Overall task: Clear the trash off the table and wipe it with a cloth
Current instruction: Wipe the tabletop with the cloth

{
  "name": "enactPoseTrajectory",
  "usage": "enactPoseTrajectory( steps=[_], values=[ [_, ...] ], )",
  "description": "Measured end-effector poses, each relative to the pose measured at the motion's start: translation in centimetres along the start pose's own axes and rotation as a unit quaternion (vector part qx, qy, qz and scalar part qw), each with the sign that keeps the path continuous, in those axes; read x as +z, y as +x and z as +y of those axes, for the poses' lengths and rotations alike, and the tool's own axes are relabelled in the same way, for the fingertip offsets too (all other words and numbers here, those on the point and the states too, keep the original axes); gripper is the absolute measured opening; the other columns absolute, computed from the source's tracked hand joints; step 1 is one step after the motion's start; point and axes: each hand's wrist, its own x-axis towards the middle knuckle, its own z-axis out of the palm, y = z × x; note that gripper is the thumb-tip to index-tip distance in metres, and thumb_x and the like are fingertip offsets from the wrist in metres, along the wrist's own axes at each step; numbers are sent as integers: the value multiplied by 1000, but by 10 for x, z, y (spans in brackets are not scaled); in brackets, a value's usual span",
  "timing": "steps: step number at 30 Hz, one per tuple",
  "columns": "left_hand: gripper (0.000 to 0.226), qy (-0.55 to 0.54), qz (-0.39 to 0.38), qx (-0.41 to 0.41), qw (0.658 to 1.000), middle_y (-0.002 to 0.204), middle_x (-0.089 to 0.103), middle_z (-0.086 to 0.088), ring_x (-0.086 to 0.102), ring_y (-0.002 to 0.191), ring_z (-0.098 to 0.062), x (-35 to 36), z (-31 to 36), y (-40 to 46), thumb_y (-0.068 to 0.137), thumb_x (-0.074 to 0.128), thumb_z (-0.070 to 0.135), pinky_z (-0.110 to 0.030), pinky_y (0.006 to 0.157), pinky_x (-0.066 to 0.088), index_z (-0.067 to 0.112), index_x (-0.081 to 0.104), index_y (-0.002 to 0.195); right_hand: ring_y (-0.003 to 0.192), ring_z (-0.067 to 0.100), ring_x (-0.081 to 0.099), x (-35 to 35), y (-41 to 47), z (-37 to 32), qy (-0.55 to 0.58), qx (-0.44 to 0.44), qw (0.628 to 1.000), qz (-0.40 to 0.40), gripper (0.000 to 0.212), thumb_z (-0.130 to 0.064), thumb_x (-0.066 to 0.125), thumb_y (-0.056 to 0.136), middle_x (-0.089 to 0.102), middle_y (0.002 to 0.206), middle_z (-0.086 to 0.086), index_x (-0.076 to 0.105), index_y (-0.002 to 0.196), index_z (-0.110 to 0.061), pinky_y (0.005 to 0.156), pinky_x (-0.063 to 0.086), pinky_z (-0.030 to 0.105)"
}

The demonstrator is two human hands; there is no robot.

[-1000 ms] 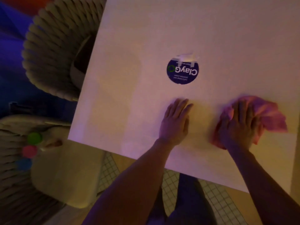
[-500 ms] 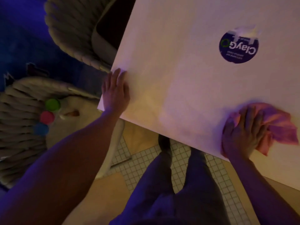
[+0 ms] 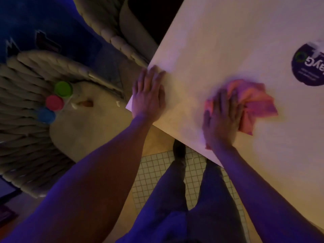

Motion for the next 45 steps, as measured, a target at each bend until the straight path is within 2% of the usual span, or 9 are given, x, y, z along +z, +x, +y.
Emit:
enactPoseTrajectory(
  steps=[4, 9, 14, 19, 26, 29, 32, 35, 45],
  values=[
    [49, -1, -2, -11, 1000, 163, 29, -6, 18, 153, -32, 1, -7, 3, 105, 28, 39, -50, 123, 19, 25, 37, 152, 153, 30, 12, 9, 10, -46, 12, -94, 995, -19, 67, -32, 45, 92, 21, 164, 4, 31, 154, -11, 123, 12, 52],
    [52, 2, -9, -17, 1000, 163, 28, -7, 20, 152, -34, -2, -11, 0, 104, 26, 39, -49, 122, 21, 24, 36, 153, 154, 23, 7, 3, -42, -29, -11, -186, 979, -79, 66, -31, 46, 93, 15, 166, 2, 30, 155, -12, 124, 7, 49],
    [49, -1, 2, -21, 1000, 162, 31, -7, 24, 150, -33, -1, -9, 2, 106, 30, 35, -49, 121, 24, 22, 38, 153, 154, 21, 7, -2, -34, -19, -46, -164, 981, -94, 69, -34, 42, 91, 13, 166, -3, 26, 156, -17, 123, 0, 46],
    [52, -4, -5, -22, 1000, 162, 30, -7, 24, 151, -32, 0, -9, 5, 105, 26, 39, -48, 119, 25, 22, 38, 153, 154, 27, 7, 9, 17, -75, -23, -77, 996, -47, 66, -37, 41, 97, 16, 166, 4, 25, 156, -13, 123, 6, 51],
    [59, -4, -31, -33, 999, 166, 20, -6, 18, 153, -28, -1, -13, 6, 102, 25, 46, -44, 121, 22, 25, 28, 157, 153, 30, 8, 20, 72, -133, -1, -42, 999, -35, 70, -48, 16, 99, 16, 165, 7, 22, 157, -9, 123, 6, 52],
    [57, -42, -23, -46, 998, 166, 22, -4, 21, 152, -27, -3, -13, 1, 103, 22, 46, -44, 120, 25, 26, 29, 156, 153, 26, 11, 22, 40, -123, 21, -72, 997, -31, 65, -44, 26, 101, 18, 165, 7, 25, 156, -9, 124, 1, 47],
    [55, -58, -5, -40, 998, 165, 23, -6, 25, 150, -29, -4, -16, 4, 104, 23, 40, -47, 119, 29, 24, 28, 156, 153, 25, 13, 19, -9, -95, 9, -113, 993, -36, 65, -34, 42, 97, 19, 165, 6, 29, 155, -9, 124, 8, 49],
    [55, -60, 4, -47, 997, 165, 24, -7, 27, 149, -30, -2, -15, 3, 105, 22, 38, -47, 119, 30, 21, 28, 157, 154, 24, 8, 12, -39, -64, -18, -129, 990, -52, 69, -35, 42, 94, 15, 166, 4, 26, 156, -11, 124, 6, 48],
    [55, -56, 19, -86, 995, 164, 27, -7, 40, 138, -31, 2, -19, 0, 106, 25, 42, -45, 112, 34, 22, 27, 157, 152, 29, 18, 16, 50, -88, -5, -54, 998, 9, 60, -36, 36, 98, 25, 163, 4, 33, 154, -13, 122, 13, 54]
  ],
)
